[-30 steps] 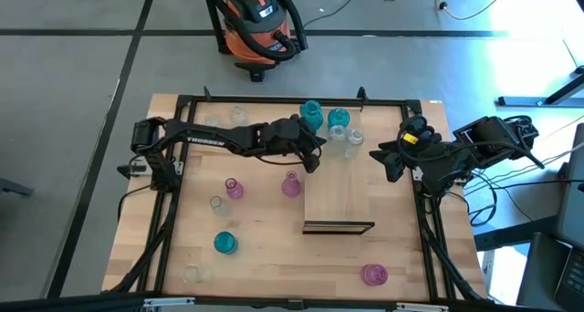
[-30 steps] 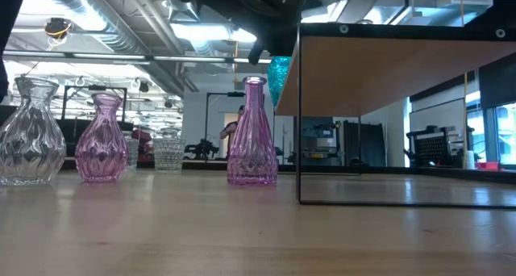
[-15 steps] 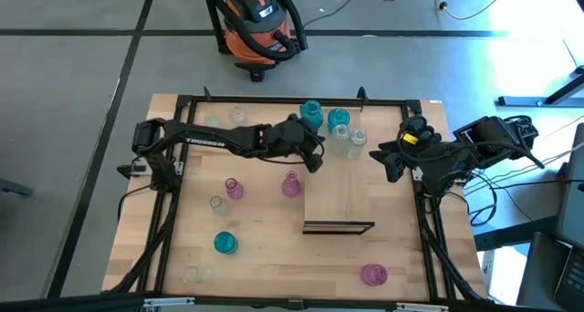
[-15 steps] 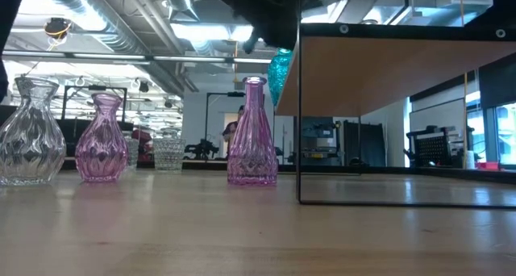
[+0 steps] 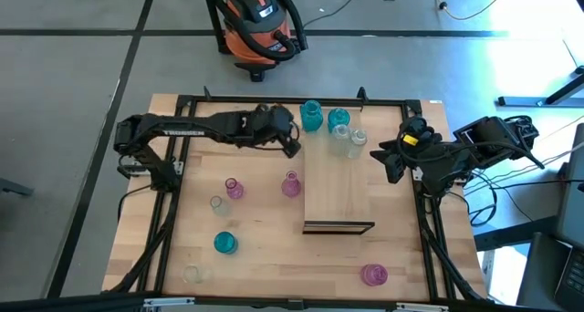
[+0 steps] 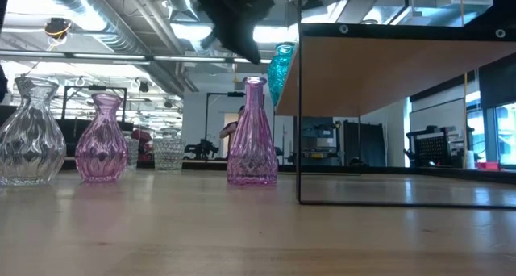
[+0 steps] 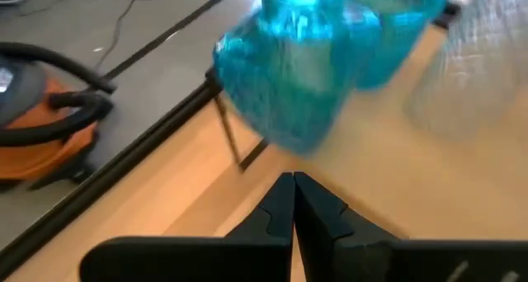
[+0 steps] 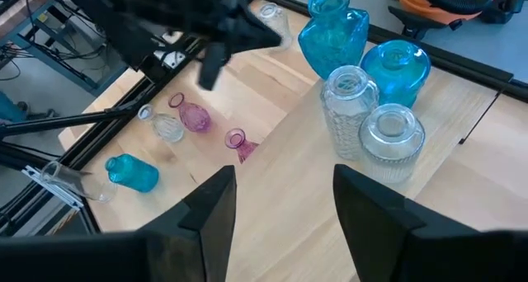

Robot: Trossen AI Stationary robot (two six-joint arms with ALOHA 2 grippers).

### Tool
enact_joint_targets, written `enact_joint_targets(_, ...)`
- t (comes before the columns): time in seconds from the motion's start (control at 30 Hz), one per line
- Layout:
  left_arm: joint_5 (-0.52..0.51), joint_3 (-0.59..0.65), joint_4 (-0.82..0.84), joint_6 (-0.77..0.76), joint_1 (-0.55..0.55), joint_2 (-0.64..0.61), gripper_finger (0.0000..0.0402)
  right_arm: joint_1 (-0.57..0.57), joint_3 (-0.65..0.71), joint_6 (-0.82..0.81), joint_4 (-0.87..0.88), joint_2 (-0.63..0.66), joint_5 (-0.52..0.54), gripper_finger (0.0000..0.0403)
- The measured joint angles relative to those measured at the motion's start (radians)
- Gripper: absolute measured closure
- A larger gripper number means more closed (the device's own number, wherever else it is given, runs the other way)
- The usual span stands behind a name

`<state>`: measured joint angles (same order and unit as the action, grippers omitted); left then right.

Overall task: Sort vases onto shelf
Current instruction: Adjust the blue vase on the shelf

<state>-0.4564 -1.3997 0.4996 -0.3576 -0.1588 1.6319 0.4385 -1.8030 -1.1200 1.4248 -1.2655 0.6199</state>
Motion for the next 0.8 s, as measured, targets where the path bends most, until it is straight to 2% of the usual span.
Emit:
enact_joint_targets(0.07, 0.027, 0.002, -0.048, 0.011, -0.034, 0.023, 0.0402, 0.000, 0.000, 0.002, 0.000, 0.000, 0.000, 0.0219)
enact_joint_targets(0.17, -0.005, 0.004, -0.044, 0.010, -0.079, 0.050, 0.0402, 0.000, 0.000, 0.000, -0.004, 0.000, -0.006, 0.0219)
enact_joint_targets(0.33, 0.078, 0.004, -0.097, 0.021, -0.147, 0.051, 0.0402, 0.000, 0.000, -0.023, -0.009, 0.000, -0.012, 0.0219)
enact_joint_targets(0.47, 0.188, 0.004, -0.191, 0.043, -0.155, 0.064, 0.0401, 0.000, 0.000, -0.023, -0.009, 0.000, -0.011, 0.0219)
enact_joint_targets(0.8, 0.212, 0.004, -0.222, -0.001, -0.120, 0.118, 0.0401, 0.000, 0.000, -0.027, -0.010, 0.000, -0.010, 0.0219)
